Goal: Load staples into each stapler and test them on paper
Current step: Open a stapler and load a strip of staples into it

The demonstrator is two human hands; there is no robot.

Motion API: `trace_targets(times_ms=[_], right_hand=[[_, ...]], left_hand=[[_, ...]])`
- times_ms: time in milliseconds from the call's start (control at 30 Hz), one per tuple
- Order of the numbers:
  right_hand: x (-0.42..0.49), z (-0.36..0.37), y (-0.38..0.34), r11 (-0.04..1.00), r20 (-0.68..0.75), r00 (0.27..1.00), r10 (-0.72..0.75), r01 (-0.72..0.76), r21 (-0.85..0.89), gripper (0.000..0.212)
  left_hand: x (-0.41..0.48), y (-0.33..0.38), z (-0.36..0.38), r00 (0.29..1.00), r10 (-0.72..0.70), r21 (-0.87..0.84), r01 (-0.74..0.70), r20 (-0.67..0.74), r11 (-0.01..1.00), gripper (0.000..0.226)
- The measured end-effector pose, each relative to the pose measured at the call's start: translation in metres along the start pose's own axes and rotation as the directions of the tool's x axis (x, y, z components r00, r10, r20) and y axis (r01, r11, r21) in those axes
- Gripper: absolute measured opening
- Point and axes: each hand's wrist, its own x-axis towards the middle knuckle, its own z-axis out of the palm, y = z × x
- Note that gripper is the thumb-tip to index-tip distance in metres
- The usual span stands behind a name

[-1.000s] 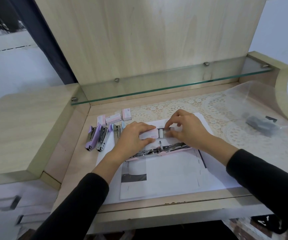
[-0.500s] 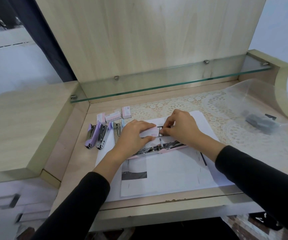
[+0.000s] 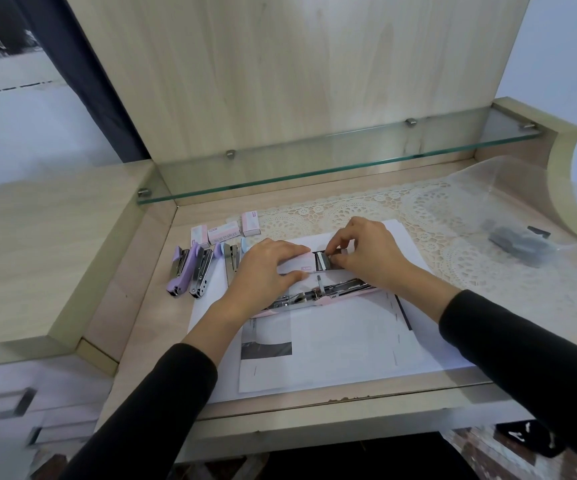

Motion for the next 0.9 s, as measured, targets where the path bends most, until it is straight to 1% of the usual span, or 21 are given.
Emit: trace_targets(times_ms=[200,300,367,533,700,800,900], right_hand=[[-0.003,0.001,-0.003,0.999,0.005,1.000,-0.019,0.019,0.026,0.009],[0.000,0.003,-0.006,1.000,0.032,0.999,0.005,-0.005,0.008,0.018],[0.000,0.003,-0.007,1.000,0.034,0.999,0.020,-0.021,0.021,0.017],[-0.001,0.001,-0.004,0.989,0.046,0.997,0.057,-0.062,0.134,0.011],[-0.002,-0.005,-0.002,0.970,-0.030,0.997,0.074,-0.065,0.234,0.023],[-0.002,-0.009,-0.004,0.973,-0.049,0.996,0.078,-0.065,0.224,0.024],[-0.001,-0.010,-0.003,0.984,-0.025,0.997,0.075,-0.070,0.165,0.025]], left_hand=[[0.000,0.002,-0.001,1.000,-0.011,0.014,0.011,0.008,1.000,0.036],[0.000,0.002,-0.001,1.000,-0.014,0.026,0.014,0.016,1.000,0.036],[-0.001,0.002,-0.001,1.000,-0.017,0.027,0.016,0.018,1.000,0.036],[0.000,0.001,0.000,1.000,-0.021,0.021,0.021,0.021,1.000,0.036],[-0.001,0.002,-0.001,0.999,-0.024,0.021,0.023,0.033,1.000,0.037],[-0.001,0.002,-0.002,0.999,-0.021,0.025,0.021,0.039,0.999,0.038],[-0.001,0.003,-0.002,0.999,-0.027,0.022,0.026,0.038,0.999,0.038]])
